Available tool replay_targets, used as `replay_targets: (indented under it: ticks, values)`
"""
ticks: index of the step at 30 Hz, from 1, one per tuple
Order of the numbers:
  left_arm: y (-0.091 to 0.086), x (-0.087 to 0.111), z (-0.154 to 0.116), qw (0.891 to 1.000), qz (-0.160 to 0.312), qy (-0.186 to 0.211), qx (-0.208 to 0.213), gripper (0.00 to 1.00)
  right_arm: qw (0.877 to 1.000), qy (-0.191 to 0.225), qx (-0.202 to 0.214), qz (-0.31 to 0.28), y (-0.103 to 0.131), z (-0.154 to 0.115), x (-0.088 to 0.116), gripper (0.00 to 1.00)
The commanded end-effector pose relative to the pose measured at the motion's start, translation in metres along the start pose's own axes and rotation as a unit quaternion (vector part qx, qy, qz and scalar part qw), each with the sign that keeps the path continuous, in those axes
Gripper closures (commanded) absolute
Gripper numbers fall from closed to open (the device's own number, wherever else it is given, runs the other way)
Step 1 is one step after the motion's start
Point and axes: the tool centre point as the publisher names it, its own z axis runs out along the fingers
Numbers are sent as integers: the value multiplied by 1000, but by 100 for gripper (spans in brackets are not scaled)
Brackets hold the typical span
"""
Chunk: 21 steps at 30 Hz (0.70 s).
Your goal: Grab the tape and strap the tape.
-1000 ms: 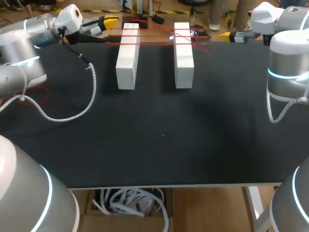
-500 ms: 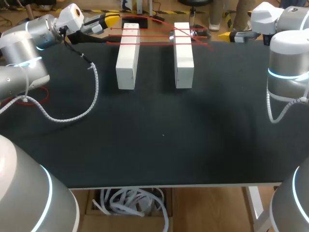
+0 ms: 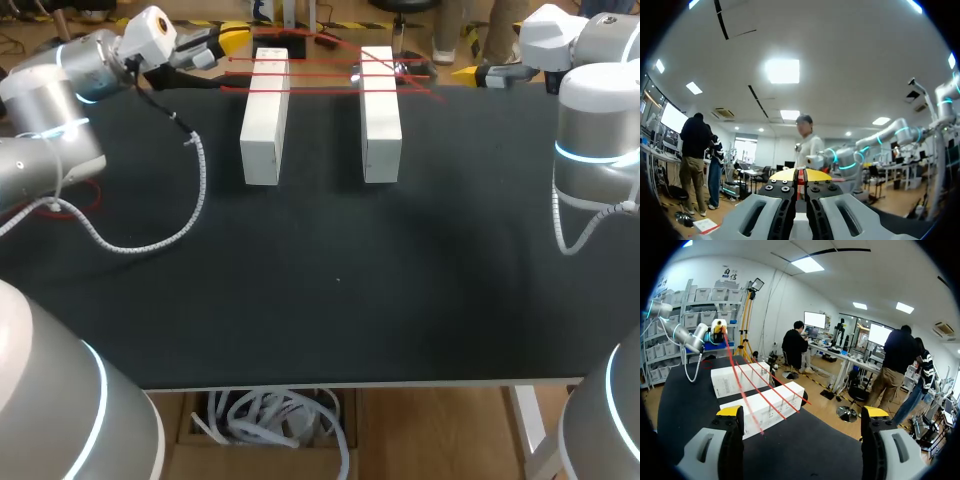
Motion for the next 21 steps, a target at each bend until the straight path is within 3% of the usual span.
replay_targets:
  ticks: [1,10,14,21]
  values:
    - [9,-7,13,1000,8,6,16,100,1000,0,1,0,0,0,0,0]
    - [11,-7,38,1000,12,8,27,100,1000,0,1,0,0,0,0,0]
    - [10,-8,48,998,6,2,58,100,1000,0,1,0,0,0,0,0]
    - [9,-7,61,999,8,5,48,100,1000,0,1,0,0,0,0,0]
